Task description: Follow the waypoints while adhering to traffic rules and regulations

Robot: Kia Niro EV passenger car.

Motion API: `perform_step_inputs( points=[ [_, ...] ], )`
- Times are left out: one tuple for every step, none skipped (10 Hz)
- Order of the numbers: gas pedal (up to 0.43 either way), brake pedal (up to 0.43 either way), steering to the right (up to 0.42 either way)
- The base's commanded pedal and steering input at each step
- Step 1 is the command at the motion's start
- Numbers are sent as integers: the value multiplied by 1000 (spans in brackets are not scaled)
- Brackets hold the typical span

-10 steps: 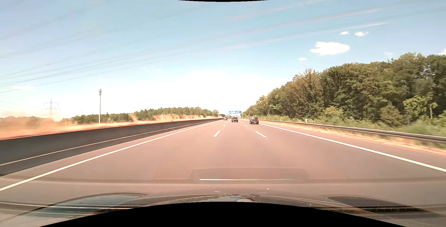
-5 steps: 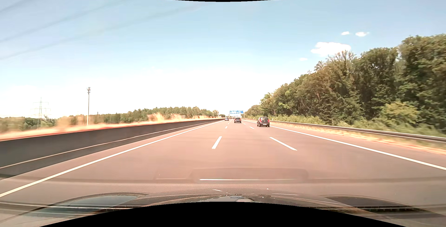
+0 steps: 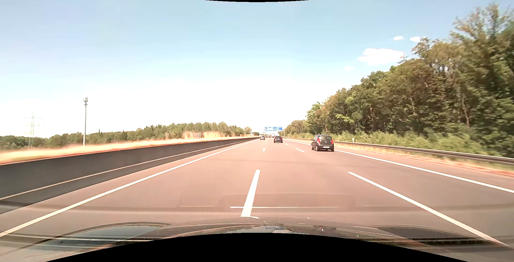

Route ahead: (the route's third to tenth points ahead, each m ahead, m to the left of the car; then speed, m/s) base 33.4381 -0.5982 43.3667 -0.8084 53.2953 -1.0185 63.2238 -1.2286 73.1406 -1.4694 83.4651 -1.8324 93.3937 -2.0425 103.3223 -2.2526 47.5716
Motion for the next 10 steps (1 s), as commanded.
perform_step_inputs(
  points=[
    [713, 0, 0],
    [713, 0, 1],
    [713, 0, 1],
    [713, 0, 1],
    [713, 0, 2],
    [713, 0, 2],
    [713, 0, 1],
    [713, 0, 0],
    [713, 0, 0],
    [713, 0, 0]
  ],
)
